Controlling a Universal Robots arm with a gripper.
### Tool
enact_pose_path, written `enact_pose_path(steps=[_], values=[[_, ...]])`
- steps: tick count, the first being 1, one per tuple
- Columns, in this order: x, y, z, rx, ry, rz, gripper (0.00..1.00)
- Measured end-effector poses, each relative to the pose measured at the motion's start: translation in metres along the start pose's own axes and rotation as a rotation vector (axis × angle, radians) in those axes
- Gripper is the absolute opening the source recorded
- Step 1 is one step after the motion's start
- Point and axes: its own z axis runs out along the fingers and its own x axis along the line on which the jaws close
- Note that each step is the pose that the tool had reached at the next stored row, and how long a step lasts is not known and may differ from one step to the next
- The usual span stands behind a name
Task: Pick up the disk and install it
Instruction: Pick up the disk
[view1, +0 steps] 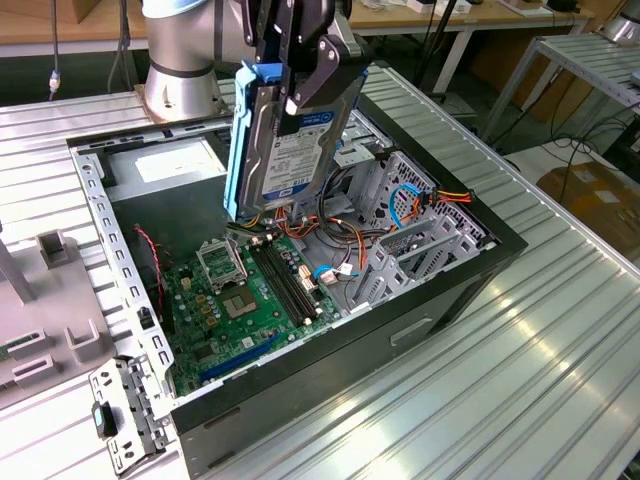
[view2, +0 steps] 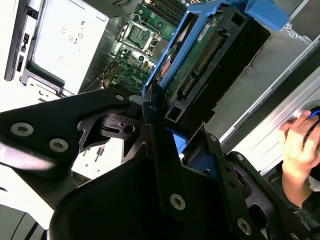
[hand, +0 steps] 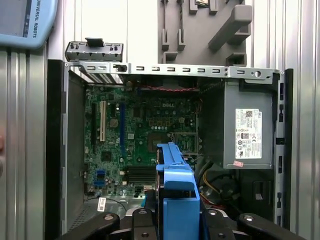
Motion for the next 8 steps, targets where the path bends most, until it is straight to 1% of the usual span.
enact_pose_path(steps=[8], values=[[0.0064, -0.0017, -0.0001, 0.0, 0.0, 0.0, 0.37]])
